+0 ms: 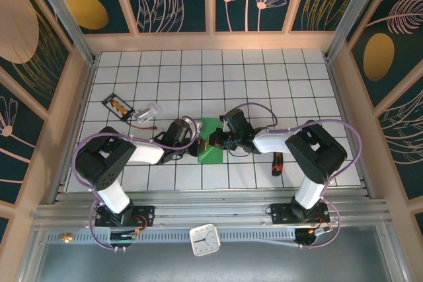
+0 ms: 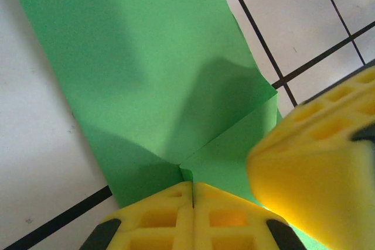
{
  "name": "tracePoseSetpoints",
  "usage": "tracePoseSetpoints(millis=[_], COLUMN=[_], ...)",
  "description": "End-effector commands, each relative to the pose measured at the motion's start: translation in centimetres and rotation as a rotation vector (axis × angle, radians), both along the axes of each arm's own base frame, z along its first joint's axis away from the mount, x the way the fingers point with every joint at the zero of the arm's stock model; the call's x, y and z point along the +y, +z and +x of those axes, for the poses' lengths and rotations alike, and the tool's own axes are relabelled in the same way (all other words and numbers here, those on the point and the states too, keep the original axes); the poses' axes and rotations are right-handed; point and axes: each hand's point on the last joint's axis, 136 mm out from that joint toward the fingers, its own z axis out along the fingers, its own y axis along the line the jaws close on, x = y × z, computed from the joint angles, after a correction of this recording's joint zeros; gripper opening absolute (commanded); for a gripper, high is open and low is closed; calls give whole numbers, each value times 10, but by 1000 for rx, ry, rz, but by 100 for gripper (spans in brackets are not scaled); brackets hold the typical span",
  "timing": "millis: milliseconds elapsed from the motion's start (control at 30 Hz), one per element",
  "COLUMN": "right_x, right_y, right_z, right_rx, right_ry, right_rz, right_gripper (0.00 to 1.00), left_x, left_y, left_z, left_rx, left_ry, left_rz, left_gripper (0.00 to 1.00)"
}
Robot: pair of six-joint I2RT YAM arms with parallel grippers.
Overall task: Fold a paper plane with a square sheet of paper (pick it up from the middle)
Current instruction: Fold the triangle a second time at the center of the table.
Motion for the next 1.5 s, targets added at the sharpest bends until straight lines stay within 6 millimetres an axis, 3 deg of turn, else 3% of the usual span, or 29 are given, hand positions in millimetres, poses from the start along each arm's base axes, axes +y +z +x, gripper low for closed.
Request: tracePoseSetpoints(millis=[0, 267, 433, 633, 800, 1133, 1467], right_x=[-4, -42, -60, -38, -15, -16, -39], right_y=[-9, -32, -23, 13, 21, -9, -40], right_z=[7, 9, 22, 27, 20, 25, 16], right_rx=[9, 35, 11, -55, -58, -23, 30], right_ry=[-20, -79, -112, -65, -23, -11, -34], right_rz=[-1, -87, -99, -24, 21, -21, -84], right_gripper=[0, 0, 0, 0, 0, 0, 0], left_x=[32, 34, 36, 36, 35, 33, 32], left_y=[-49, -50, -51, -51, -51, -49, -44], left_z=[-30, -30, -29, -30, -30, -29, -27], left_rx=[151, 149, 147, 148, 150, 147, 139], left_ry=[22, 25, 26, 26, 25, 22, 25], left_rz=[174, 183, 192, 191, 189, 182, 172], left_gripper=[0, 0, 0, 0, 0, 0, 0])
